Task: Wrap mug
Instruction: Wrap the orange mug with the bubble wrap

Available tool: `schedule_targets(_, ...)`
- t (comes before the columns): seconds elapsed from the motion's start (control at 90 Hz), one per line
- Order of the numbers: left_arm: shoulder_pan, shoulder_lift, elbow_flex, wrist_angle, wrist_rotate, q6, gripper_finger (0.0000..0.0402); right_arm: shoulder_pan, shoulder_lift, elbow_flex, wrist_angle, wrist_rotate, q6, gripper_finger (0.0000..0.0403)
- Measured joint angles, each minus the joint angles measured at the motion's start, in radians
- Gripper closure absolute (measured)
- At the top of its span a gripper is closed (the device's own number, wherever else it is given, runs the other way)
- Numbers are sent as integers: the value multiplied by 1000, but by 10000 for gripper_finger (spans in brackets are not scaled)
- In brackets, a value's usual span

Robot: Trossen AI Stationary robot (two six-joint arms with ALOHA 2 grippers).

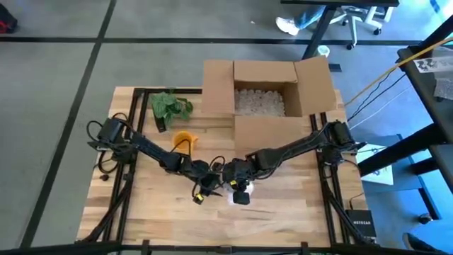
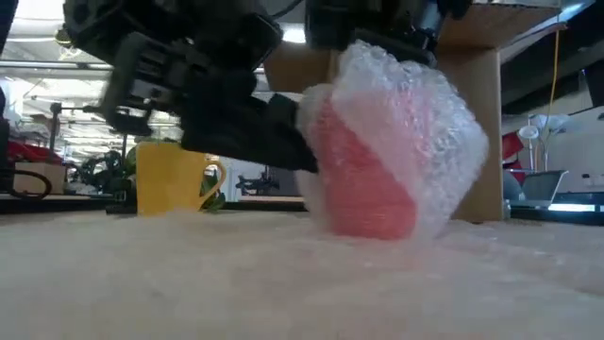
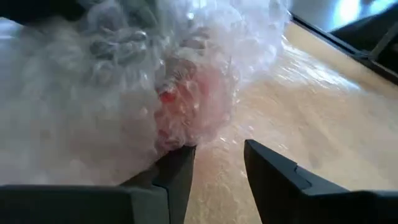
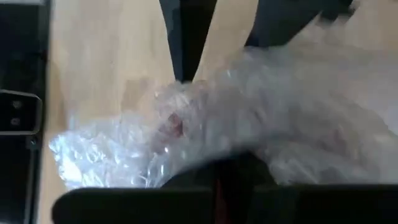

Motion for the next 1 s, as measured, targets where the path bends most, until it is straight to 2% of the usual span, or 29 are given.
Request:
schedule_targets(0.2, 12, 0, 2, 6, -5, 71, 273, -2, 47, 4, -4, -55, -10, 402)
schedule_targets(0.389, 21, -2, -4, -11, -8, 72, 273, -3, 71, 5, 5, -87, -18, 402)
schedule_targets(1.0, 23, -2, -9, -11, -12, 54, 273, -6, 95, 5, 16, -101, 1, 403)
